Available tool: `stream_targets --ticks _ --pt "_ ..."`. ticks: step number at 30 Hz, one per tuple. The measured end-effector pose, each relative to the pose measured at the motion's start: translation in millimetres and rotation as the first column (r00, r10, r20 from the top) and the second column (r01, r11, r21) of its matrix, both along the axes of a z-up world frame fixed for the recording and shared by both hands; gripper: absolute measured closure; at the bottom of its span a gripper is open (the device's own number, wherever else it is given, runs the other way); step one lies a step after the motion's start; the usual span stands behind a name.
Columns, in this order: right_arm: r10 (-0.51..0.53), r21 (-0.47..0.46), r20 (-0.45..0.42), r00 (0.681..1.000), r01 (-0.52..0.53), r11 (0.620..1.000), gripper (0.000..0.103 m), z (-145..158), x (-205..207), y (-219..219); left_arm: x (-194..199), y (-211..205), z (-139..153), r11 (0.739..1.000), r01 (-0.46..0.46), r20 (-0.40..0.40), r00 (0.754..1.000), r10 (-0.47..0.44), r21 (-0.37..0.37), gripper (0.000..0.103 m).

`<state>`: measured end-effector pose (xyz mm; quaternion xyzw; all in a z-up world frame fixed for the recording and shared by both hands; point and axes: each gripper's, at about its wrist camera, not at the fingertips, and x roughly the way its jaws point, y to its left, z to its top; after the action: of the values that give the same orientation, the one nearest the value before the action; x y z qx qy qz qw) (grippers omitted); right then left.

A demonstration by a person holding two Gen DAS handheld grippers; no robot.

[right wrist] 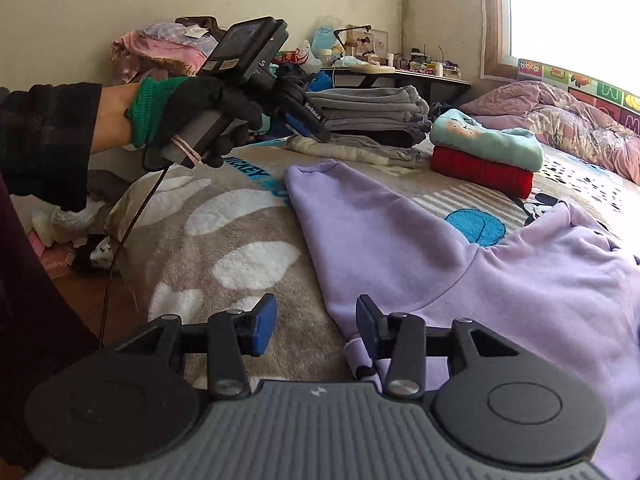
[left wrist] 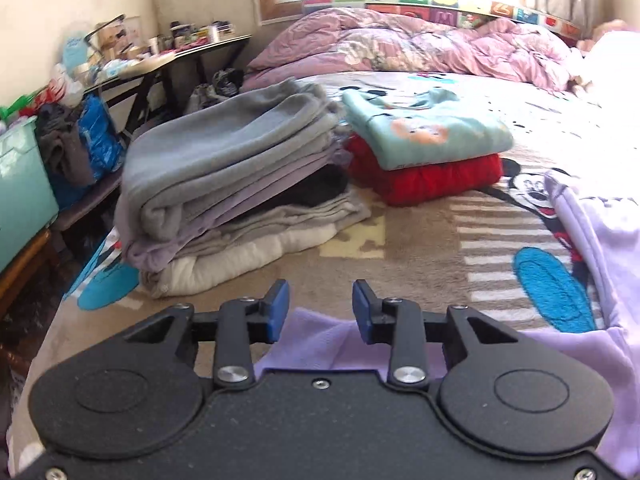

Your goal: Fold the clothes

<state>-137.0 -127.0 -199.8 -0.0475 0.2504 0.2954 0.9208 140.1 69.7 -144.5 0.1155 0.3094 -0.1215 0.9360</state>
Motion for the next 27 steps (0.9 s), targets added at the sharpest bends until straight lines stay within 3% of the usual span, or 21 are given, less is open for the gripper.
stream_targets --ticks 4,9,10,15,17,19,21,23,27 --pt "-0.141 0.073 0.013 0.990 0.140 0.988 0.061 2 -18 -63 8 -91 17 0.970 0.220 -0.044 0.975 -0.217 0.099 0.060" --pt "-0.360 0.162 -0.026 0.932 0.360 0.919 0.060 -12 -23 -139 15 -167 -9 0.936 0.326 -0.081 0.945 -0.318 0.132 0.079" --pt "-0.385 0.173 -0.027 0.923 0.384 0.907 0.061 -14 -25 -149 17 -182 -15 0.928 0.346 -0.089 0.937 -0.336 0.137 0.087" --pt "-0.437 0.167 0.006 0.899 0.430 0.887 0.061 -21 -21 -179 23 -255 -42 0.882 0.443 -0.128 0.895 -0.426 0.160 0.094" --pt "-0.444 0.164 -0.002 0.896 0.438 0.884 0.061 -25 -16 -186 41 -264 -55 0.903 0.395 -0.128 0.917 -0.377 0.170 0.095" --pt "-0.447 0.164 -0.028 0.894 0.445 0.880 0.061 -31 -10 -192 68 -258 -64 0.943 0.314 -0.156 0.943 -0.295 0.110 0.095" --pt "-0.455 0.120 -0.064 0.888 0.459 0.880 0.061 -39 -2 -192 95 -252 -73 0.967 0.245 -0.204 0.952 -0.227 0.067 0.093" --pt "-0.460 0.090 -0.090 0.883 0.467 0.880 0.062 -46 5 -192 109 -249 -79 0.974 0.226 -0.225 0.951 -0.214 0.030 0.086" --pt "-0.454 0.097 -0.102 0.885 0.463 0.881 0.062 -50 10 -192 118 -252 -66 0.976 0.218 -0.199 0.955 -0.219 -0.026 0.085"
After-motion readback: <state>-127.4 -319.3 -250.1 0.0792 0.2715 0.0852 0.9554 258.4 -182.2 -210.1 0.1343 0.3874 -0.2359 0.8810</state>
